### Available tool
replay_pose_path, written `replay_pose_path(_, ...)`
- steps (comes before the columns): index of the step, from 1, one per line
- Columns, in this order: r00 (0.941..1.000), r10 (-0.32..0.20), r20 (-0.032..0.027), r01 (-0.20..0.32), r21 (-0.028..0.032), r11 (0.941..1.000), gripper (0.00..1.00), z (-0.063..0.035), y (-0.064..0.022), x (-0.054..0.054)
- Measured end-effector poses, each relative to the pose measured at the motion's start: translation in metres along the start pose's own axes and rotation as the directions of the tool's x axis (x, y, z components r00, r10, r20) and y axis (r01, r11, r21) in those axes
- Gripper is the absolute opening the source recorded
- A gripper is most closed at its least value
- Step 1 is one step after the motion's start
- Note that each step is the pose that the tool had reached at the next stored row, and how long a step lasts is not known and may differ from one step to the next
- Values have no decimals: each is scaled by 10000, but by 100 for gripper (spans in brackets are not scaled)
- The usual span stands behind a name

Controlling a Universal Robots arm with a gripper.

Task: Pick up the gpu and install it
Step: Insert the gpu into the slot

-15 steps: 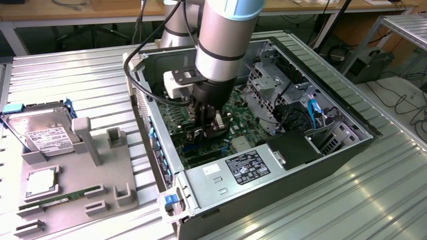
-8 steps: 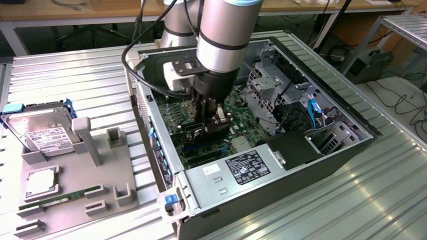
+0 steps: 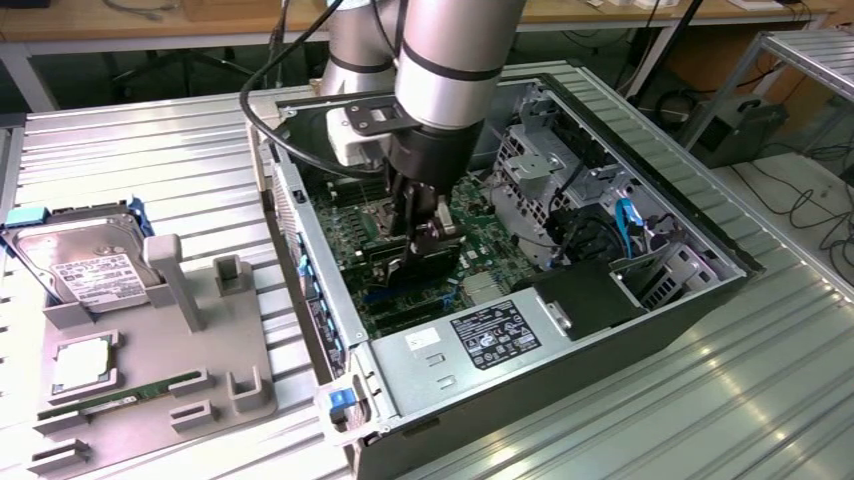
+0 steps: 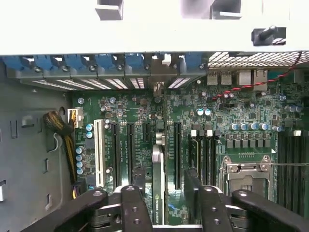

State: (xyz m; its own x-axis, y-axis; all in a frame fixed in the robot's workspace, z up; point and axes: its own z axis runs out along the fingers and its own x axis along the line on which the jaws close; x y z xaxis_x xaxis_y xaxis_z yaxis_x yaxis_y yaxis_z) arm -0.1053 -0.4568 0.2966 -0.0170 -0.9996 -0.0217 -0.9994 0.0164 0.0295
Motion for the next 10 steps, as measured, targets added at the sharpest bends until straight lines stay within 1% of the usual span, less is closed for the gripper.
replay_pose_path(1, 10000, 0, 0, 0, -17, 10000, 38, -1, -25, -1)
replay_pose_path(3, 10000, -6, -1, 6, -105, 9999, 25, -5, -118, -2)
replay_pose_path(5, 10000, -6, -1, 6, -182, 9998, 25, -6, -192, -3)
replay_pose_path(6, 10000, -5, -3, 5, -230, 9997, 13, -7, -238, -4)
replay_pose_path(7, 10000, -4, -3, 4, -278, 9996, 13, -8, -284, -5)
replay_pose_path(8, 10000, -3, -4, 3, -318, 9995, 11, -9, -322, -5)
replay_pose_path(10, 10000, -4, -4, 4, -363, 9993, 11, -10, -372, -6)
